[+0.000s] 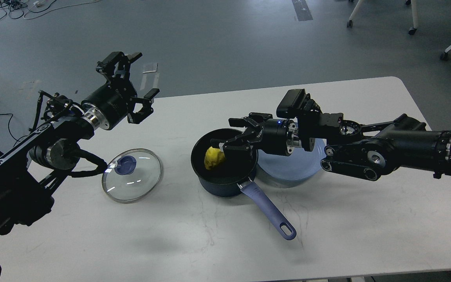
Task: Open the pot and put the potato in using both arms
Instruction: 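Open the right gripper and raise it away from the saucepan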
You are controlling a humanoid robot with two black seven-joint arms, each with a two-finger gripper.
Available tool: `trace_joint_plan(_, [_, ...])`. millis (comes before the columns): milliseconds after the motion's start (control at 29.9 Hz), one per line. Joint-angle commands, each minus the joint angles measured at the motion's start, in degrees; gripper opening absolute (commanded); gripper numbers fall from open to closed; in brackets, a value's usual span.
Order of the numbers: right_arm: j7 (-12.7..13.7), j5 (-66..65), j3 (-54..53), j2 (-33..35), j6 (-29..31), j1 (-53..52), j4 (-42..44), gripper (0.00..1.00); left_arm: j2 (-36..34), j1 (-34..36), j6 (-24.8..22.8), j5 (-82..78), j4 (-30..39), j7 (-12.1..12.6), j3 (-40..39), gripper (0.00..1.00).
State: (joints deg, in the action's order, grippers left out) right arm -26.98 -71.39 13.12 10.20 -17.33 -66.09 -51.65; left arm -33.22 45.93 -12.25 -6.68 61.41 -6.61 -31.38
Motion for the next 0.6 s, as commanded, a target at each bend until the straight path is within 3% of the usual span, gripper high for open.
trace_joint_plan(0, [1.8, 8.5, -6.1, 0.2, 0.5, -0.1, -0.2, 1.00, 0.2, -0.1, 0.0, 0.2, -0.1, 0.0, -0.3, 0.99])
trace_joint_plan(167, [5.9, 32.1, -18.9, 0.8, 5.4, 1.5, -1.0, 1.00, 0.3, -0.1, -0.4, 0.2, -0.4, 0.0, -1.6, 0.99])
trace_joint_plan(301, [8.0, 54.2, -26.9, 4.6, 14.7, 2.4, -3.1, 1.00, 0.3, -0.1, -2.3, 0.3, -0.9, -0.1, -3.8, 0.99])
trace_joint_plan(401, [10.5, 61.7, -30.5, 6.1, 20.2, 4.2, -4.1, 1.00, 0.3, -0.6, -2.3, 0.3, -0.9, -0.1, -4.0, 0.99])
trace_joint_plan(568, [15.1, 66.6, -37.5, 6.7, 22.2, 8.8, -3.7, 1.00, 0.8, -2.5, -2.3, 0.8, -0.9, -1.3, -5.4, 0.99])
